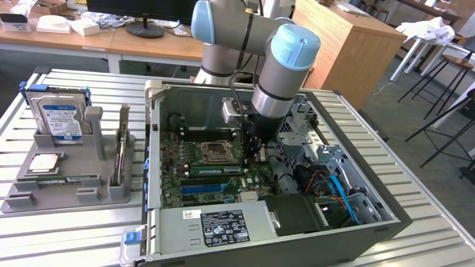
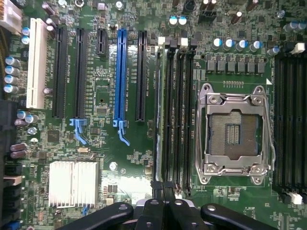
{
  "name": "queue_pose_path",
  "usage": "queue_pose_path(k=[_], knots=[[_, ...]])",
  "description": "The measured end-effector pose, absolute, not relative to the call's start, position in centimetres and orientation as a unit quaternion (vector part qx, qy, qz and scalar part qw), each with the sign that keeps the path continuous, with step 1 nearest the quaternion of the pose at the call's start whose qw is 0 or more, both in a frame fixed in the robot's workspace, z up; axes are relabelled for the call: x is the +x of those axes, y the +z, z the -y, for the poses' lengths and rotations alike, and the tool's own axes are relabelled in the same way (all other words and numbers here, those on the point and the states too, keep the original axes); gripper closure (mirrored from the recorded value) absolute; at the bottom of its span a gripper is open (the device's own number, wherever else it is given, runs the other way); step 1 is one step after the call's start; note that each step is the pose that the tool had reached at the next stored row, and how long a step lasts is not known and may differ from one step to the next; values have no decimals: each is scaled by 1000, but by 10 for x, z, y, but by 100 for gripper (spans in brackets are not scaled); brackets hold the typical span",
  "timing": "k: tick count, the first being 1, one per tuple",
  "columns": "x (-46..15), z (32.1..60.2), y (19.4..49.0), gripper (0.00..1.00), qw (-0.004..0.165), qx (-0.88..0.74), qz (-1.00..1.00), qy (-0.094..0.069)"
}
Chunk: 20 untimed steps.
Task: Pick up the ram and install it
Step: 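Press down the ram until it locks into place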
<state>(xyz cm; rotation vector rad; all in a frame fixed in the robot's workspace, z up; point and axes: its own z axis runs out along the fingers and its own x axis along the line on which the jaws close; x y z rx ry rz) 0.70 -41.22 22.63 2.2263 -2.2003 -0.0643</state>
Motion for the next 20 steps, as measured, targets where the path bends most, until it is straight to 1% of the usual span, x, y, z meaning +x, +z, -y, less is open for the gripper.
queue_pose_path(k=[13, 20], knots=[[7, 412, 254, 90, 6, 711, 703, -21], [7, 412, 255, 90, 6, 711, 703, -21]])
